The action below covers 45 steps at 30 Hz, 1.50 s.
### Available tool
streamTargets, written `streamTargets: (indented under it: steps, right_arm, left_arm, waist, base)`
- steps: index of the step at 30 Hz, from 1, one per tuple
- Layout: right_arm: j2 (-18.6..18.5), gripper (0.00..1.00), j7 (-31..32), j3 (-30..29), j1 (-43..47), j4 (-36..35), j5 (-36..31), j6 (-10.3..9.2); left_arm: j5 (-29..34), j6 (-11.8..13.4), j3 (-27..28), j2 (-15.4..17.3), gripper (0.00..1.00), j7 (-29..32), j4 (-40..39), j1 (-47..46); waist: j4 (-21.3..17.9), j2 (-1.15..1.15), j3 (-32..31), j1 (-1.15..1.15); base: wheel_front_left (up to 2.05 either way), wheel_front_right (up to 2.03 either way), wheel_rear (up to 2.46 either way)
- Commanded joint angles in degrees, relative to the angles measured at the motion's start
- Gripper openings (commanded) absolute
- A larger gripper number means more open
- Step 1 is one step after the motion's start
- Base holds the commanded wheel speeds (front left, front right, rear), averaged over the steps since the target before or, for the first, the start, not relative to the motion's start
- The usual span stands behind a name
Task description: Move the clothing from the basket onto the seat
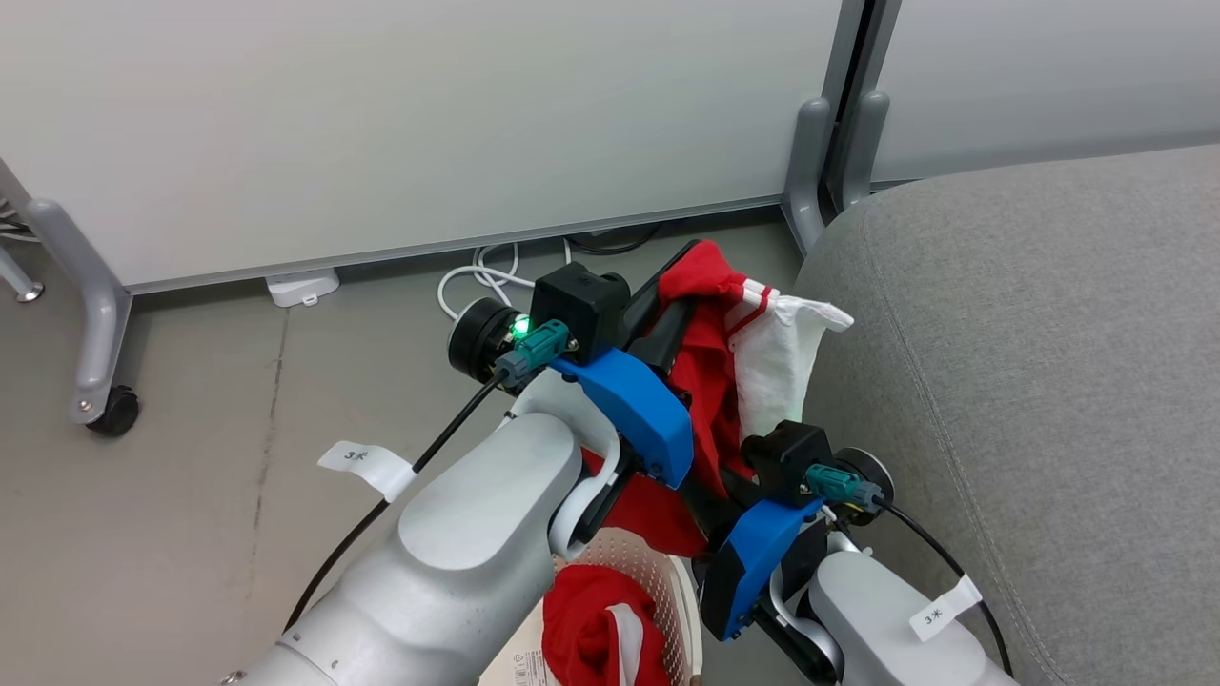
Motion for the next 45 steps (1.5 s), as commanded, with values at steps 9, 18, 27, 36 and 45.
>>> streamTargets:
  steps: [9,18,27,36,45]
  right_arm:
    - [-0.1,0.00,-0.8,-0.1,-1.3,0.8,-0.1,0.01]
    - [-0.1,0.00,-1.1,-0.1,-1.4,1.0,-0.3,0.01]
    - [-0.1,0.00,-1.3,-0.4,-1.3,0.9,-0.4,0.01]
    - [-0.1,0.00,-1.9,-2.9,-1.6,-1.0,-2.1,0.01]
    - [-0.1,0.00,-1.1,-5.6,0.6,-7.1,-5.7,0.01]
  left_arm:
    - [-1.1,-0.3,-0.6,0.0,1.00,-0.7,0.6,-1.0]
    - [-2.0,-0.3,-1.1,0.1,1.00,-1.0,0.9,-1.6]
    - [-1.9,0.1,-0.4,0.5,1.00,-1.3,1.7,-0.7]
    - [-0.2,2.0,3.5,5.1,1.00,-1.5,-2.2,2.7]
    - [5.6,4.6,11.8,12.3,1.00,-1.5,-14.0,12.2]
  waist:
    - [-0.4,0.00,0.0,0.00]
    - [-0.6,0.00,-0.1,0.00]
    - [-1.3,0.00,0.0,0.00]
    - [-7.5,0.00,0.8,0.00]
    - [-17.6,0.00,1.8,0.00]
  base:
    - [0.00,0.00,0.00]
    - [0.00,0.00,0.00]
    - [0.00,0.00,0.00]
    - [0.00,0.00,0.00]
    - [0.00,0.00,0.00]
